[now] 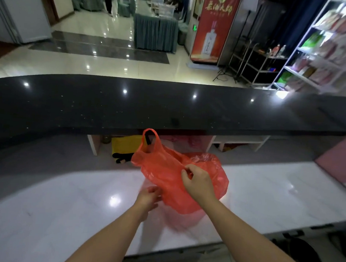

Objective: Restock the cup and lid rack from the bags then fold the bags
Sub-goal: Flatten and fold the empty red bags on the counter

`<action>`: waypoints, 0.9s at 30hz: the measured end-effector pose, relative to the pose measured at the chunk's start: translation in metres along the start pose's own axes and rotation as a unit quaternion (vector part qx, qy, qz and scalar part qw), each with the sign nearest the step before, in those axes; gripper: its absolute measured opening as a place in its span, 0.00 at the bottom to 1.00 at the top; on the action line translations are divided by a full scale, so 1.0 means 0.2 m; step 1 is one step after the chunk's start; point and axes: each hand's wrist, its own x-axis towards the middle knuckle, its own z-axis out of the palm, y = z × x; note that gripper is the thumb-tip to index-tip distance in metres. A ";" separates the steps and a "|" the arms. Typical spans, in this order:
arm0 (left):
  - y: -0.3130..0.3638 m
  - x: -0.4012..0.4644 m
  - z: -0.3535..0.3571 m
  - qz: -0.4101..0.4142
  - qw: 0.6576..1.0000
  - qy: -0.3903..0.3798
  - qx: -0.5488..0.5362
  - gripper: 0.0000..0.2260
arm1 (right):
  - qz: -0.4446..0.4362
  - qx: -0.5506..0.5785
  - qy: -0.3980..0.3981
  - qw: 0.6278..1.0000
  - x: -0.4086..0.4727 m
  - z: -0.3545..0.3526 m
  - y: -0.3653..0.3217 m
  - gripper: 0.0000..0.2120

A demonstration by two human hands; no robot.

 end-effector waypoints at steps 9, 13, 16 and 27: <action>0.01 0.02 -0.30 0.048 0.971 0.228 -0.047 0.04 | 0.128 -0.044 -0.002 0.991 0.02 0.04 0.26 0.09; 0.00 -0.06 -0.64 0.068 0.942 0.328 -0.031 0.04 | 0.156 -0.080 -0.087 0.981 -0.02 0.18 0.27 0.06; -0.04 -0.15 -0.79 0.084 0.937 0.339 0.003 0.05 | 0.141 -0.052 -0.151 0.977 -0.05 0.30 0.21 0.05; -0.10 -0.42 -1.04 0.147 0.903 0.403 0.033 0.07 | -0.028 0.223 -0.253 0.941 0.09 0.26 -0.37 0.19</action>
